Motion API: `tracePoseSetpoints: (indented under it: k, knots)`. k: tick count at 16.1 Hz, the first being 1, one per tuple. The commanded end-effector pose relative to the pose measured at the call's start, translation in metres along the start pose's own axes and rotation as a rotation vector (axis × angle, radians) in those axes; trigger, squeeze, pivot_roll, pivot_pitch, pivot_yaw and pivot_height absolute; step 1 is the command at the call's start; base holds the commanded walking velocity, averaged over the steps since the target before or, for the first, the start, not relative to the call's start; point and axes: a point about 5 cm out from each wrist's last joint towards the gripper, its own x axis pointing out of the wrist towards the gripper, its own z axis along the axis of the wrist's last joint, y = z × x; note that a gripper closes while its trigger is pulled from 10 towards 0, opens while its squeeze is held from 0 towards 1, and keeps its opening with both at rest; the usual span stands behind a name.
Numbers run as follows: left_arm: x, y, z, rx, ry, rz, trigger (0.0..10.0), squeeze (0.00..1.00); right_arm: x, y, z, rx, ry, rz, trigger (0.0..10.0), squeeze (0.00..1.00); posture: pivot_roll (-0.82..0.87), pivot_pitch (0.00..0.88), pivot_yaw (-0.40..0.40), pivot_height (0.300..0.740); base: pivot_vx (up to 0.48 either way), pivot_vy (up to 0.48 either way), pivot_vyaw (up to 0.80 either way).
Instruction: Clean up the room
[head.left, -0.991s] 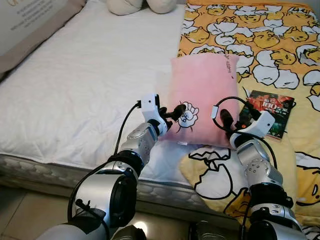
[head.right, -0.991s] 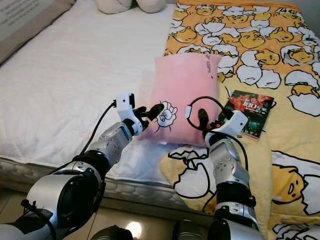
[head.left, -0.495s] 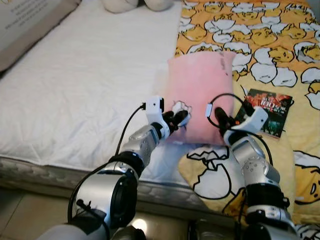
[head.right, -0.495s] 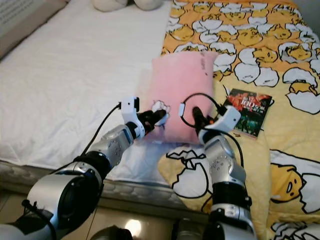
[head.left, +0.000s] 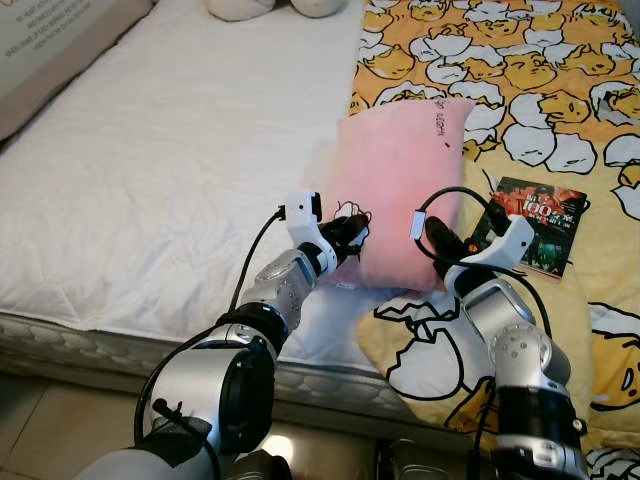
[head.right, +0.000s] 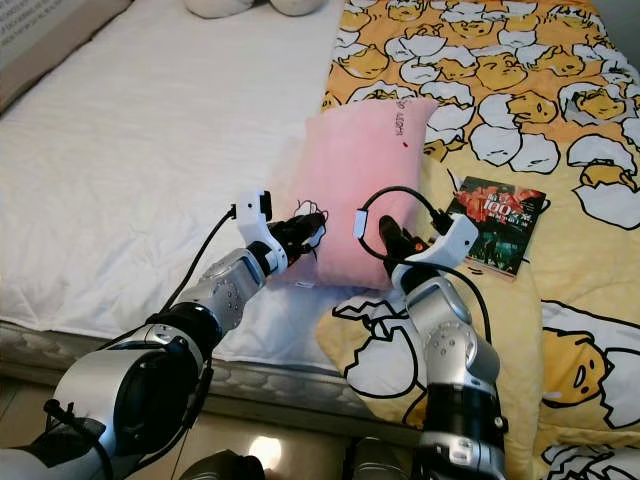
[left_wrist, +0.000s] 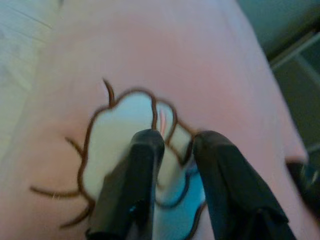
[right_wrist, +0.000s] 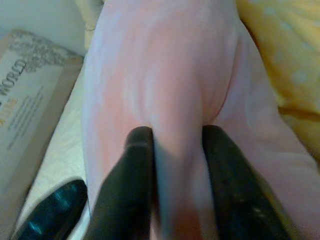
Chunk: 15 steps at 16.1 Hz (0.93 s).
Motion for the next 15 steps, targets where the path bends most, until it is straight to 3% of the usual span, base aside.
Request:
tracePoseSetpoints:
  k: [1,3,4,6,7,10,11,12,15]
  knots:
    - [0.005,-0.009,0.006,-0.102,-0.064,-0.036,0.0,0.00,0.000,0.009,-0.008,-0.025,0.029,0.042,0.0,0.00,-0.23,0.092,0.066,0.716,0.000,0.000,0.00]
    - [0.003,-0.004,0.026,-0.200,-0.174,-0.062,0.0,0.00,-0.003,0.019,-0.005,-0.058,0.004,0.103,0.0,0.00,-0.21,0.070,0.069,0.716,0.000,0.000,0.00]
    - [-0.001,-0.001,0.049,-0.224,-0.274,-0.104,0.0,0.00,-0.005,0.028,0.001,-0.080,-0.034,0.154,0.0,0.00,-0.19,0.058,0.066,0.716,0.000,0.000,0.00]
    - [-0.006,0.001,0.073,-0.195,-0.356,-0.166,0.0,0.00,-0.003,0.037,0.011,-0.110,-0.070,0.191,0.0,0.00,-0.16,0.048,0.065,0.716,0.000,0.000,0.00]
    - [-0.012,0.000,0.092,-0.149,-0.411,-0.214,0.0,0.00,0.000,0.042,0.020,-0.128,-0.101,0.218,0.0,0.00,-0.15,0.043,0.066,0.716,0.000,0.000,0.00]
    - [-0.023,0.004,0.112,-0.036,-0.448,-0.213,0.0,0.00,0.007,0.046,0.033,-0.135,-0.139,0.234,0.0,0.00,-0.11,0.031,0.057,0.716,0.000,0.000,0.00]
    - [-0.028,0.011,0.113,0.103,-0.396,-0.157,0.0,0.00,0.011,0.044,0.036,-0.139,-0.137,0.233,0.0,0.00,-0.09,0.027,0.051,0.716,0.000,0.000,0.00]
    - [-0.031,0.018,0.106,0.178,-0.347,-0.088,10.0,0.00,0.012,0.039,0.032,-0.146,-0.117,0.221,0.0,0.00,-0.08,0.025,0.046,0.716,0.000,0.000,0.00]
    - [-0.036,0.025,0.089,0.231,-0.278,-0.040,10.0,0.00,0.008,0.019,0.019,-0.174,-0.071,0.158,0.0,0.00,-0.08,0.023,0.043,0.716,0.000,0.000,0.00]
